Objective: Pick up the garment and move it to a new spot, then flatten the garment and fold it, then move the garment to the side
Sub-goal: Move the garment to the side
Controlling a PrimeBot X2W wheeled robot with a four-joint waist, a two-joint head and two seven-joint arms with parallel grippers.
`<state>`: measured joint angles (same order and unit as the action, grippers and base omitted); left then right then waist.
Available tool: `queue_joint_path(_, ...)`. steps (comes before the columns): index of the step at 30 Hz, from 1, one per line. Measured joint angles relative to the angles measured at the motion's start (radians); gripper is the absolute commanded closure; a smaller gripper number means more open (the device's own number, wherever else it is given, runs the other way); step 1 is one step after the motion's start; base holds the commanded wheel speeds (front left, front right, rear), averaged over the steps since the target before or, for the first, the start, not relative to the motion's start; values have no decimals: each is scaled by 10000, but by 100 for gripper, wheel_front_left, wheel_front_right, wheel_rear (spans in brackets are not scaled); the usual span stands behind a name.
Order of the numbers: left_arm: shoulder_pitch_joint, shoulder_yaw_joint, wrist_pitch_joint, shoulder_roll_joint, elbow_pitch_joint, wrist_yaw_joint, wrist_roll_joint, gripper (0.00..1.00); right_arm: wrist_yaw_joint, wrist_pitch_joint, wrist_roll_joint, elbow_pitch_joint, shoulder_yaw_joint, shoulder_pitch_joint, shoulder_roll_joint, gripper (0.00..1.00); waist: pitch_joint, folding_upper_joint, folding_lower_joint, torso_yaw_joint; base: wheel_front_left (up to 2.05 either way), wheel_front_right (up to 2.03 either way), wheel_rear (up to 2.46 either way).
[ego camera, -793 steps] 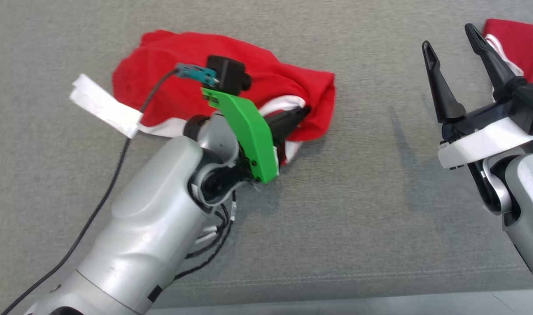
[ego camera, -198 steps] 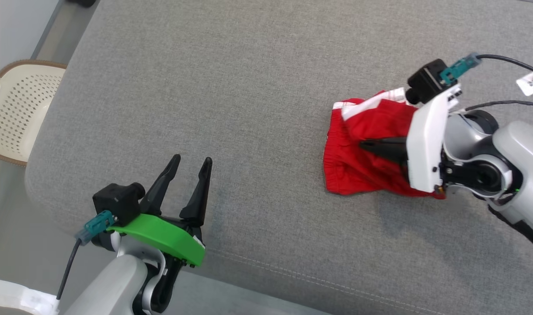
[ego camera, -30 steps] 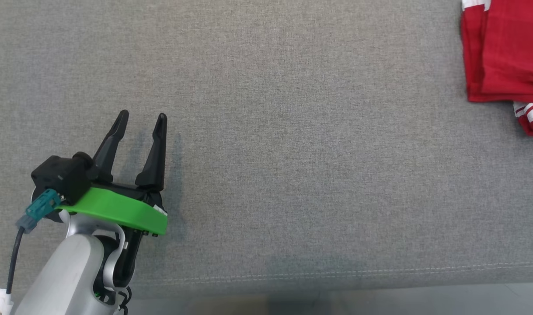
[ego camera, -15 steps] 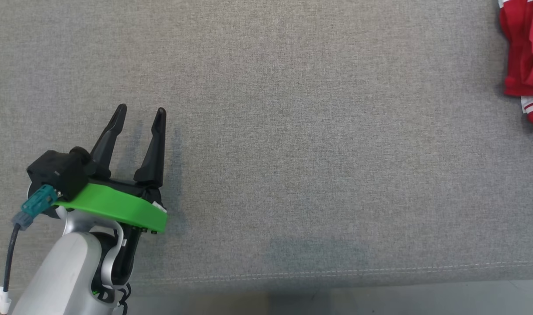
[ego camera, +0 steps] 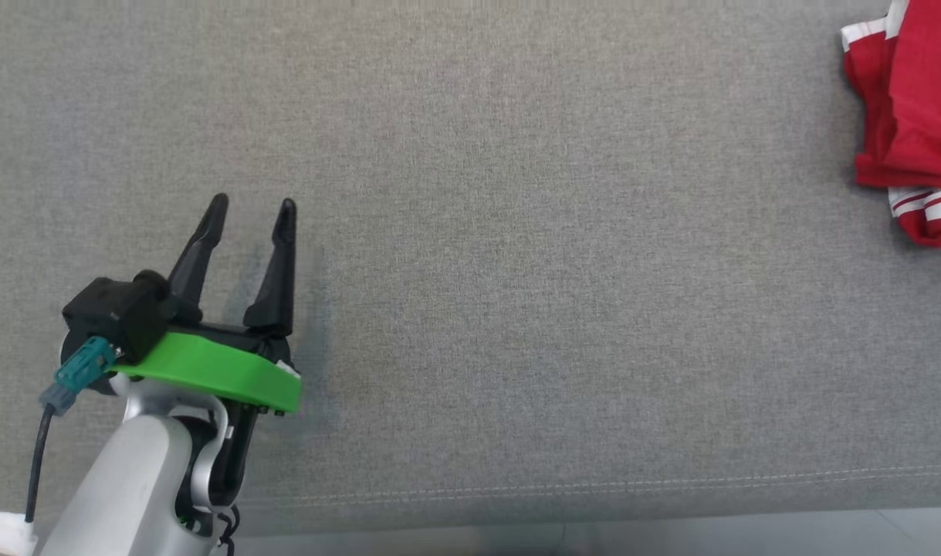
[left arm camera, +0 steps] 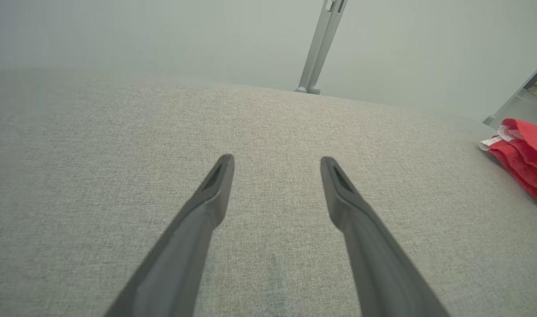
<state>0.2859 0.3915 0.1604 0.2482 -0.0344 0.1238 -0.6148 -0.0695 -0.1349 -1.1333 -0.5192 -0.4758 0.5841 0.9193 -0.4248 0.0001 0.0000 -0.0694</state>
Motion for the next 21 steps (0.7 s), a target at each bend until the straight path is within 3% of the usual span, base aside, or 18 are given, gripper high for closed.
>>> queue_joint_path(5,-476,-840,359,67,846,0,564,0,290,1373,813,984,8,20,-23,0,574,0,0,0,0,0,0)
queue_joint_path(8,-740,-1279,485,276,1455,0,1400,0,594,2328,928,1670,58,-3,-525,0,957,0,0,2,0,0,0)
queue_joint_path(10,-897,-1465,612,234,1726,0,1593,0,593,2917,984,1935,25,-261,-913,0,1223,0,0,-7,0,0,0)
queue_joint_path(15,-1357,-1062,621,63,2155,0,1883,0,31,4234,1720,1979,-353,-1733,-1580,0,1896,0,0,-62,0,0,0)
queue_joint_path(21,-1797,-623,708,-17,2240,0,1868,0,-441,4061,2234,2088,-604,-2566,-2617,0,2505,0,0,-120,0,0,0)
